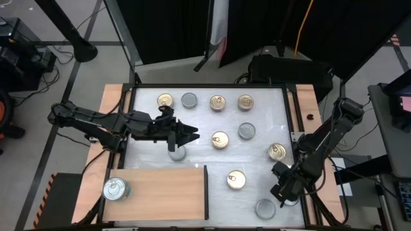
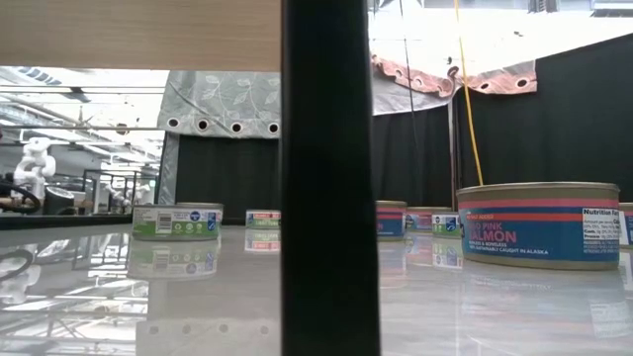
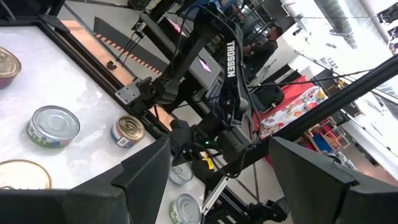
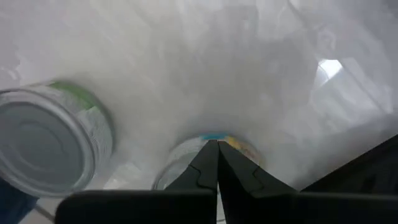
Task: Stack canned seafood by type on shelf
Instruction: Stack the yellow blue tuna can on top of the yellow blue tuna can on the shelf
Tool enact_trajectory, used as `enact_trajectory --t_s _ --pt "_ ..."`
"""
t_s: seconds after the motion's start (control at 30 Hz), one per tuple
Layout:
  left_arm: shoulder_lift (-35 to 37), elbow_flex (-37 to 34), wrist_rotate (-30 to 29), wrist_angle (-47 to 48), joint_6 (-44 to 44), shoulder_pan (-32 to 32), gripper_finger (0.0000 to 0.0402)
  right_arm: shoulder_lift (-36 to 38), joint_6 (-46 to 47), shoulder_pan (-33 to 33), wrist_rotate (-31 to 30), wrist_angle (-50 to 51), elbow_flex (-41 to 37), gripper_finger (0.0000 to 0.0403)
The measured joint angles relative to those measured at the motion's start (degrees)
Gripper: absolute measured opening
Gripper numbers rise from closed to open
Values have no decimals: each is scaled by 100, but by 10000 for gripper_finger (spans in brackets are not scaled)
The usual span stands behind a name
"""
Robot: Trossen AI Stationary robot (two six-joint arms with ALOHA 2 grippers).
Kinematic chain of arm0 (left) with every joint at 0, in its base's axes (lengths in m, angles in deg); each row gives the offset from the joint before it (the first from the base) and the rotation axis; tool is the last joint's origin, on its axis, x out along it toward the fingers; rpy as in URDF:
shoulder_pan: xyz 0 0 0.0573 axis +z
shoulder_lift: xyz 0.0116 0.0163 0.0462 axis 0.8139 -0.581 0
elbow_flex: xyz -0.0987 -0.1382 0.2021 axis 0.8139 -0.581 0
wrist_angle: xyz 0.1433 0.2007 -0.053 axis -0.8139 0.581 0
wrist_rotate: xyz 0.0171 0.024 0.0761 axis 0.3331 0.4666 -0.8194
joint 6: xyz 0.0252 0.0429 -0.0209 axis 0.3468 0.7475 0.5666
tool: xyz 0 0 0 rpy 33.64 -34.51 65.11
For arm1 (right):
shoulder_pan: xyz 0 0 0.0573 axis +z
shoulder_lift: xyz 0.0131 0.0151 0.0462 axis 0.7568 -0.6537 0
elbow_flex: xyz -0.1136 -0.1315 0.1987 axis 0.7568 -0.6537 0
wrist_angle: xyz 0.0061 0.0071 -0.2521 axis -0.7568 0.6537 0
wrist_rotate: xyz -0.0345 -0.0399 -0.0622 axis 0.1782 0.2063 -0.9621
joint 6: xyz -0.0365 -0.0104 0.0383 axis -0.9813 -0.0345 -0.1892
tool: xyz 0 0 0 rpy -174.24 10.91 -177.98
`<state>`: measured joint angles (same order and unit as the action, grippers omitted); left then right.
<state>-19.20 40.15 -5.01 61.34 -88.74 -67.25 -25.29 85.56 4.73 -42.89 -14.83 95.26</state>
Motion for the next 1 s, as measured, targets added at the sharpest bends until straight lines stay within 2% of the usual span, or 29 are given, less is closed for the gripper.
enact_trajectory --t_s 0.13,0.73,1.0 --pt "0 0 -2 2 2 0 279 -93 -8 31 133 -45 0 0" --pt "0 0 -2 0 -15 0 279 -360 -149 20 -22 -149 2 0" --pt "0 0 -2 0 -16 0 279 -197 -145 34 27 399 378 0"
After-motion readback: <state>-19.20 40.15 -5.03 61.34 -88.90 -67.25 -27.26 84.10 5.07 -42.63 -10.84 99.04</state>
